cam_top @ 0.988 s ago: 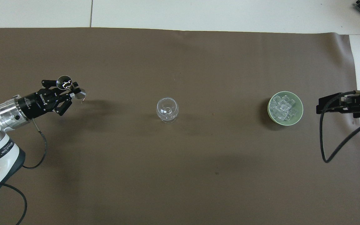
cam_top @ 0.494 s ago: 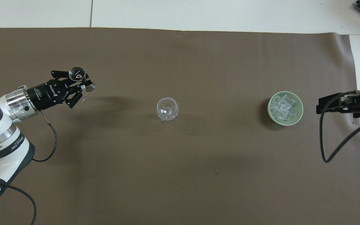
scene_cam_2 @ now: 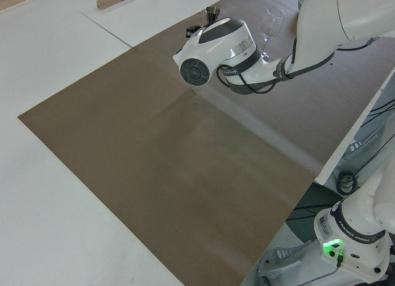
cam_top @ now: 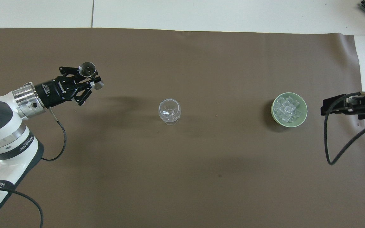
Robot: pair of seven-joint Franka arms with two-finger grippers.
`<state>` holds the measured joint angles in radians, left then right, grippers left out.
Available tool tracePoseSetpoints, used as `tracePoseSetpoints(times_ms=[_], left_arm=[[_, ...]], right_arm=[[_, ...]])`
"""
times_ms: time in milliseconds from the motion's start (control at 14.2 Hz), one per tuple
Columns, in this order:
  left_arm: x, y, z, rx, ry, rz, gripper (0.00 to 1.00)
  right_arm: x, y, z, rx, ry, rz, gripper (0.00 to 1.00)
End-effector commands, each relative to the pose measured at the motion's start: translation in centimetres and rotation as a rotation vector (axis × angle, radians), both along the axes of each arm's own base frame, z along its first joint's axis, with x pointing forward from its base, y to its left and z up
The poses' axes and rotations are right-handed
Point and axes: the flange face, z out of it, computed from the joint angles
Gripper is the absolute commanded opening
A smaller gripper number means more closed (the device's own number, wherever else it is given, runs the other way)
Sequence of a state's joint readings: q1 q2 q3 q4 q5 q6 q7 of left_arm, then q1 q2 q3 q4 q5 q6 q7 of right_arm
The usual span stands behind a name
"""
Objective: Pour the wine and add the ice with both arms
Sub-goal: 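Carry the jigger with the left gripper toward the clear wine glass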
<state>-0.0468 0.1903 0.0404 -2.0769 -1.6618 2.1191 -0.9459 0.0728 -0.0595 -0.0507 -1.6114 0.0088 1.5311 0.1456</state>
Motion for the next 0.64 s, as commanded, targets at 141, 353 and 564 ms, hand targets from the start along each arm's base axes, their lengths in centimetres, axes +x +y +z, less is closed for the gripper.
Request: tracePoseSetpoints(times_ms=[141, 353, 564], left_arm=[[-0.1, -3.9, 1.8, -0.026, 0.003, 0.063, 0.0], [0.2, -6.0, 3.1, -0.03, -0.015, 0.081, 0.0], [-0.5, -8.3, 4.7, 0.0, -0.037, 0.091, 0.0]], right_arm=[[-0.5, -0.1, 0.3, -0.007, 0.008, 0.027, 1.0], [-0.5, -0.1, 0.3, -0.007, 0.008, 0.027, 1.0], [-0.5, -0.1, 0.3, -0.007, 0.008, 0.025, 1.0]])
